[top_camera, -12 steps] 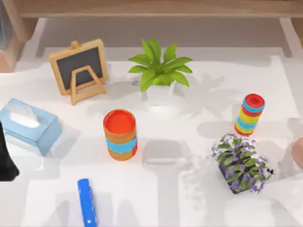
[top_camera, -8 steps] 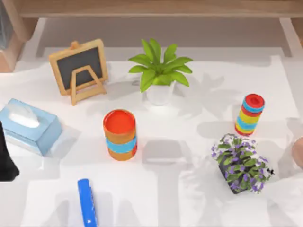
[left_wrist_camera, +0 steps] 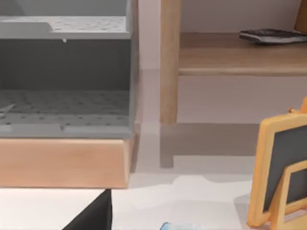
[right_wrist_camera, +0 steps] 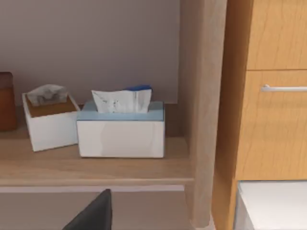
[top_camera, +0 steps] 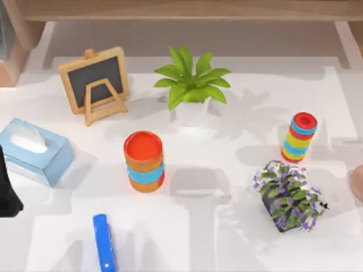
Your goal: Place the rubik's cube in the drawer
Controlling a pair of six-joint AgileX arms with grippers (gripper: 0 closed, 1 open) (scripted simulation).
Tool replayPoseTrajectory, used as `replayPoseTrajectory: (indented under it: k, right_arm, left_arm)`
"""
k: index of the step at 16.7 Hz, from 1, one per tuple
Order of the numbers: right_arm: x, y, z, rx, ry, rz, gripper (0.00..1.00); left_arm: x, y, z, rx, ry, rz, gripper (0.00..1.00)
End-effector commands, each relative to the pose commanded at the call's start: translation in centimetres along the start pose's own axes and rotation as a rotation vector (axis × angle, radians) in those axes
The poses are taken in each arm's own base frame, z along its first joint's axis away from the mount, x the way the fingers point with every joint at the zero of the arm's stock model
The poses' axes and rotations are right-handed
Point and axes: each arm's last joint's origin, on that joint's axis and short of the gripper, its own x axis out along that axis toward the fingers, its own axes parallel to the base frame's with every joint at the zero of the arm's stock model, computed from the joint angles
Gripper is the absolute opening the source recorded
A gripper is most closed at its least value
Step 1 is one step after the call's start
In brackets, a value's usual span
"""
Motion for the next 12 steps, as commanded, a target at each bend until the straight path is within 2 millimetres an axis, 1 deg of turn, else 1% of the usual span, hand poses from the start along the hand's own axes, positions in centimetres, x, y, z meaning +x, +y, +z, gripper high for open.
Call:
replayPoseTrajectory:
  k: [1,3,5,7,9,11,12]
  right_arm:
    - [1.5,0.7,1.7,0.000,0.011,-0.001,1.00]
    - [5.3,2.5,4.6,-0.005,0.038,0.000,1.00]
    - [9.6,5.1,6.5,-0.014,0.064,0.002,1.00]
    - [13.9,8.1,7.6,-0.025,0.081,0.006,1.00]
    - [17.6,11.3,7.9,-0.034,0.087,0.009,1.00]
    - [20.5,14.2,7.8,-0.038,0.078,0.012,1.00]
    - [21.6,15.5,7.8,-0.036,0.068,0.012,1.00]
  left_arm:
    - [0.0,0.0,0.0,0.000,0.000,0.000,1.00]
    - [0.0,0.0,0.0,0.000,0.000,0.000,1.00]
    - [0.0,0.0,0.0,0.000,0.000,0.000,1.00]
    - [0.0,0.0,0.0,0.000,0.000,0.000,1.00]
    - [0.0,0.0,0.0,0.000,0.000,0.000,1.00]
    - [0.0,0.0,0.0,0.000,0.000,0.000,1.00]
    - [0.0,0.0,0.0,0.000,0.000,0.000,1.00]
